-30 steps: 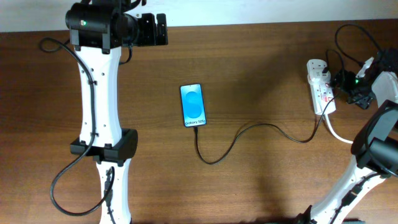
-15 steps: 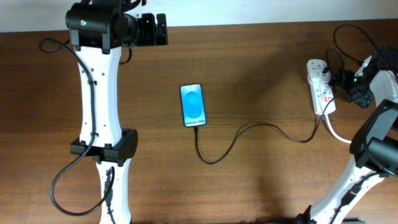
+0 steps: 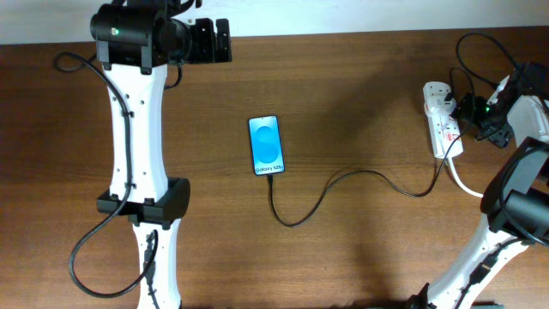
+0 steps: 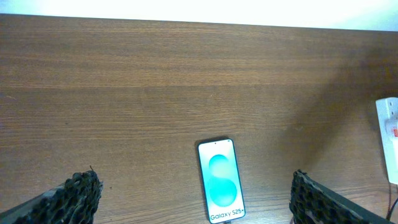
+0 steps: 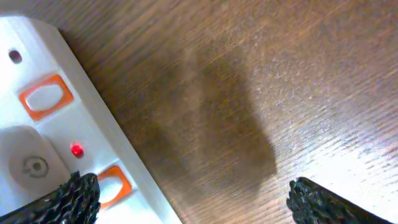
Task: Plug charger to phone and switch on socket
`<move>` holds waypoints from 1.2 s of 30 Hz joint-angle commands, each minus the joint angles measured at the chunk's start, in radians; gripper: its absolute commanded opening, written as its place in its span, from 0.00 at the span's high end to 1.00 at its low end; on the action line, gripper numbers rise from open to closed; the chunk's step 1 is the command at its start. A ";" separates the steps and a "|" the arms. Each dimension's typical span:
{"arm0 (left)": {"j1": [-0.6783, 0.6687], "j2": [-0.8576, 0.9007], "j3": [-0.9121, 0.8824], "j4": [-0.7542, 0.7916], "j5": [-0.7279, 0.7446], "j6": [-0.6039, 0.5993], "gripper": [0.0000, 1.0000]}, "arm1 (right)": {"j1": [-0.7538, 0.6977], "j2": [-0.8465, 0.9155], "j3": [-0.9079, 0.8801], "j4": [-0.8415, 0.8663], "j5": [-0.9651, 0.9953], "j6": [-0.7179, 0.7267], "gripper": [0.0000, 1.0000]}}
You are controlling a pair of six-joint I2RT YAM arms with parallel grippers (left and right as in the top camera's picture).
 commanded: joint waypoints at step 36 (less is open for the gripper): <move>0.002 -0.015 0.002 -0.001 0.007 0.005 0.00 | 0.283 -0.584 0.779 -0.978 -0.192 -0.186 0.02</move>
